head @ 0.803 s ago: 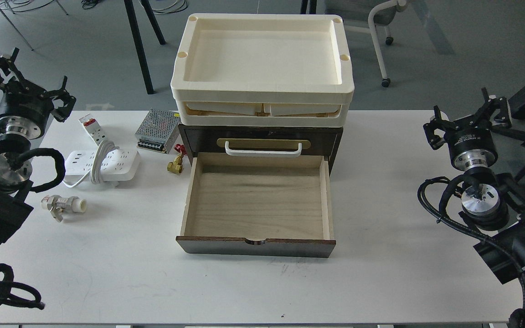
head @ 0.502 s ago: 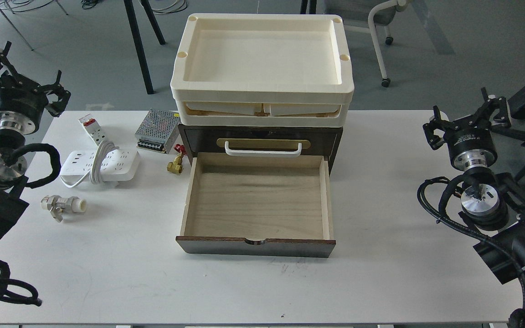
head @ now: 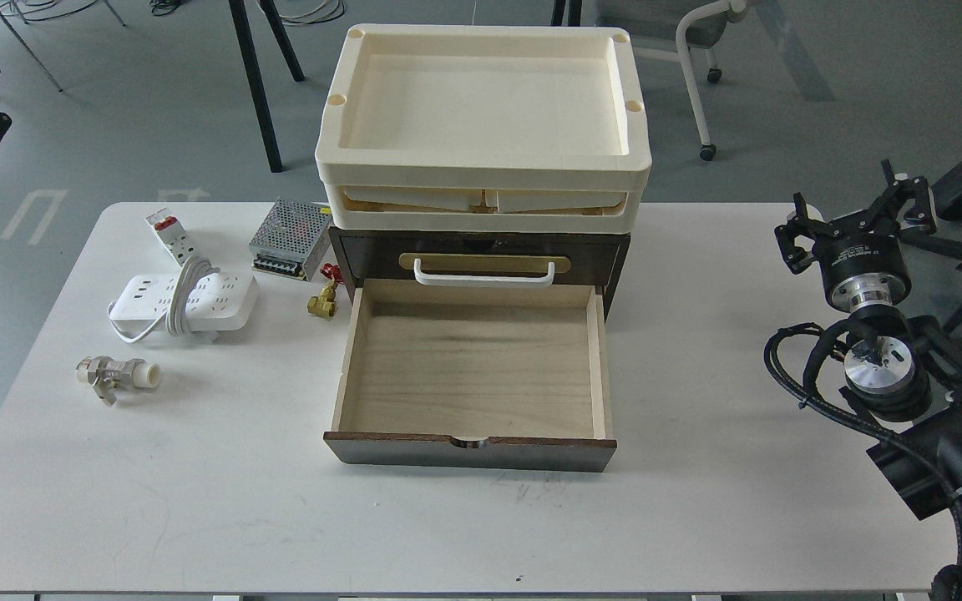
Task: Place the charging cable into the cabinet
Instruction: 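Move the left gripper from rest toward the white power strip, then lower the left gripper onto the white power strip and grasp it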
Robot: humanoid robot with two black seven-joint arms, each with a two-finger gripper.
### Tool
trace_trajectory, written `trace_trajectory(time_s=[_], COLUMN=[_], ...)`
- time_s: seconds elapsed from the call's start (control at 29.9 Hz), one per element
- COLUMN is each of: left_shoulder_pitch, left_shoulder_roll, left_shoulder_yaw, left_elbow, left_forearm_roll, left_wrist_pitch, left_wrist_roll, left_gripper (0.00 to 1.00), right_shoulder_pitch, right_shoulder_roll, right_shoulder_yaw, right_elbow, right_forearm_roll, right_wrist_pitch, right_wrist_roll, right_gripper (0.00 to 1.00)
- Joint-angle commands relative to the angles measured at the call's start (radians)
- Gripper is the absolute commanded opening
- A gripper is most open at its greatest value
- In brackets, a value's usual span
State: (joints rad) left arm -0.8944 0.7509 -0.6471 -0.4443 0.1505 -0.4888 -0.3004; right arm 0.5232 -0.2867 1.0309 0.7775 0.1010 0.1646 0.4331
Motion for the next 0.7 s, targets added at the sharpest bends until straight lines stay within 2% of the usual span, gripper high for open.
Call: trace_trajectory(time_s=[0.0,0.17,0.23,0.4,0.57,0.67], left_shoulder_pitch=[-0.017,-0.011,-0.006,0.009,0.057,0.075], left_shoulder_roll=[0.088,0.223,0.238,0.238,0.229,0.223], left_shoulder_yaw=[0.004,0.006,0.007,0.035,0.089,0.174], left_elbow=[-0.134,-0.494,-0.574,-0.62,-0.619,-0.602], left_forearm_roll=[0.145,0.43,0.551,0.987,1.267,1.388], left_wrist_pitch=[0.0,0.0,0.0,0.0,0.142,0.281], left_wrist_roll=[-0.005,-0.006,-0.006,-0.008,-0.042,-0.04], left_gripper=[0.96,0.96,0.96,0.96,0.96,0.9], right_shoulder_pitch=[-0.002,-0.002,-0.002,-0.002,-0.003,-0.002], right_shoulder_roll=[0.0,0.0,0.0,0.0,0.0,0.0], right_shoulder_yaw=[-0.002,-0.002,-0.002,-0.002,-0.002,-0.011], right_elbow=[0.0,0.0,0.003,0.006,0.005,0.005], right_forearm_roll=[-0.001,-0.003,-0.003,-0.003,-0.003,-0.003], right_wrist_pitch=[0.001,0.0,0.001,0.0,0.001,0.001], right_wrist_roll=[-0.001,-0.001,-0.001,-0.001,-0.001,0.001], right_gripper=[1.0,1.0,1.0,1.0,1.0,1.0])
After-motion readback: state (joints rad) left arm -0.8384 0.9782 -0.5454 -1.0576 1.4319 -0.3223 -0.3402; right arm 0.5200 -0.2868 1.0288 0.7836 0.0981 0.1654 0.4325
